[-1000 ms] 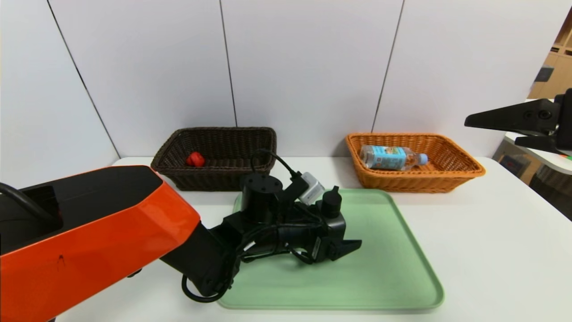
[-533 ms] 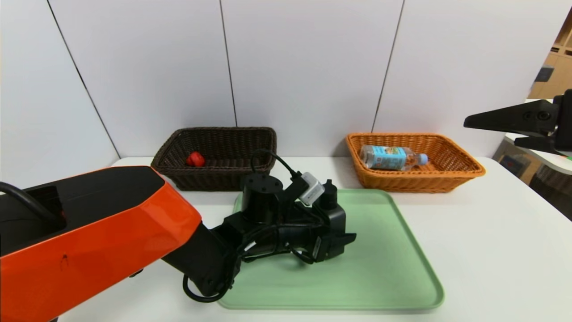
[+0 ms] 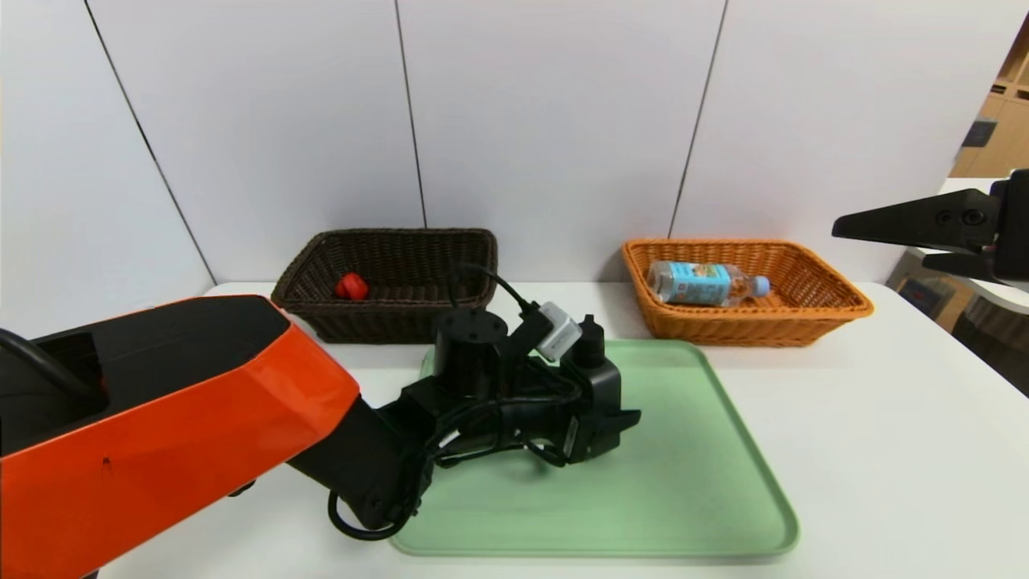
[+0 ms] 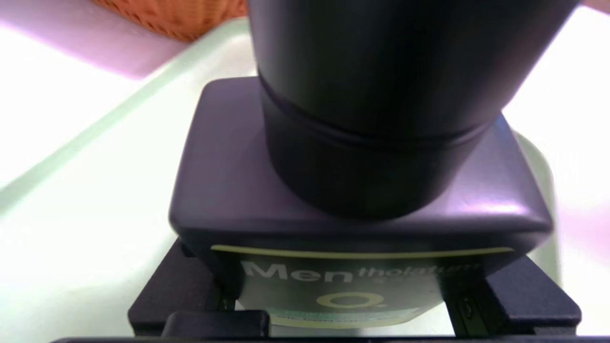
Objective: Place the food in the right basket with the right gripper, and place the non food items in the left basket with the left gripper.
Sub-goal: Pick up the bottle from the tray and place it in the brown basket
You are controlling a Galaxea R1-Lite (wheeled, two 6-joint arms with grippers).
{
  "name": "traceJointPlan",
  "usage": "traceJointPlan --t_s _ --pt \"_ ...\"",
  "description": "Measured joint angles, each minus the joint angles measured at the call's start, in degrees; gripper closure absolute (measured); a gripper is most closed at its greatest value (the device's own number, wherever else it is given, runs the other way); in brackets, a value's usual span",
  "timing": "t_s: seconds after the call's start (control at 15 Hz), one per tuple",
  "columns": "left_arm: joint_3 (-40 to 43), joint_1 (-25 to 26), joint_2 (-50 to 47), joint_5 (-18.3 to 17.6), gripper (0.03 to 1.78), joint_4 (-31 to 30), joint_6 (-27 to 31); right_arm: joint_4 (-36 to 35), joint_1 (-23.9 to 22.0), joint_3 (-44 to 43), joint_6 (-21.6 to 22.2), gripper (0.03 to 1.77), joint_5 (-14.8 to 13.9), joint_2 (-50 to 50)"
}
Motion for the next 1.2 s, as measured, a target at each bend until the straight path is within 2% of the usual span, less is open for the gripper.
traceJointPlan --t_s 0.2,0.47,0.6,0.73,0.93,1.07,1.2 --pt "-1.46 -0.02 -3.04 1.41 0.69 1.55 -3.06 0.07 0.04 0.49 -0.04 0.1 0.02 0.0" --pt "-4.94 -0.02 -8.85 4.83 0.69 7.19 -5.75 0.33 0.09 1.6 -0.09 0.1 0.0 0.11" --pt "-8.57 0.01 -11.91 6.6 0.69 12.11 -6.39 0.43 0.09 1.69 -0.06 0.1 -0.01 0.21" --pt "-14.4 1.06 -14.14 10.47 0.69 18.2 -6.5 0.38 0.09 1.71 -0.17 0.1 -0.01 0.35" --pt "-22.16 7.49 -15.77 13.65 0.69 26.73 -6.39 0.32 0.15 1.45 -0.21 0.1 -0.01 0.54" --pt "-24.61 12.56 -16.29 13.73 0.69 32.06 -5.53 0.18 0.15 1.32 -0.23 0.1 -0.01 0.73" --pt "-25.22 17.43 -16.32 13.7 0.69 34.88 -3.36 0.0 0.15 1.23 -0.21 0.1 -0.04 0.96"
